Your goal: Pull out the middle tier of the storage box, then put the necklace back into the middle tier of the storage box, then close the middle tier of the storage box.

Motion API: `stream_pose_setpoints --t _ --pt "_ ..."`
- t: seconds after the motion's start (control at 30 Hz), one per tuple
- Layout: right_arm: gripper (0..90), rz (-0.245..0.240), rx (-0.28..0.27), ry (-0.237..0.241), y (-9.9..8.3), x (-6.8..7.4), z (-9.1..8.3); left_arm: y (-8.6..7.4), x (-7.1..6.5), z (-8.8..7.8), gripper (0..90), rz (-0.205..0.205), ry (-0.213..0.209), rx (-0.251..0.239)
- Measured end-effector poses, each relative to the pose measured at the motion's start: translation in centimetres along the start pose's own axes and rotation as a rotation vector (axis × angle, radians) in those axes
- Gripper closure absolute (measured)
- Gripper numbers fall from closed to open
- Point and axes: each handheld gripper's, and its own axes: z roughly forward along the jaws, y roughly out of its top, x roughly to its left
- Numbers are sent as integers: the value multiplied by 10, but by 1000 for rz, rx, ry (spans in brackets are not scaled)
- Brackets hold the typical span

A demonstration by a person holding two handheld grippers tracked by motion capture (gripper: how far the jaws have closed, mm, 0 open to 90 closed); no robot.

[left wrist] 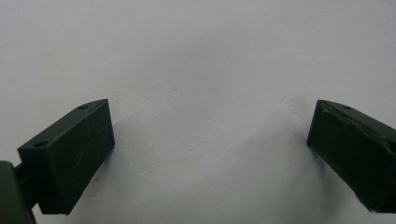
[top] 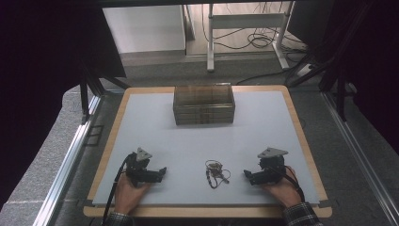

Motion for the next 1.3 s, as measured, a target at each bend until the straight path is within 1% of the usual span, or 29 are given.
stream_pose_setpoints --t 0.17,0.27,0.47,0.5,0.87,1.23,1.3 --pt "0 -16 4 17 0 -2 -1 0 0 0 10 -7 -4 -2" --pt "0 -19 2 17 -1 -2 -1 0 0 0 11 -3 -3 1" --pt "0 -21 -17 21 -2 -2 -1 0 0 0 11 -10 -5 -4" --pt "0 -20 -17 23 -3 -3 -1 0 1 0 11 -4 -5 2" --pt "0 -24 10 17 1 -2 0 0 1 0 11 -5 -6 2" --pt "0 -25 -1 22 1 -2 -1 0 1 0 11 -5 -5 2" --pt "11 -27 -3 25 1 -2 -1 0 1 0 11 -5 -5 1"
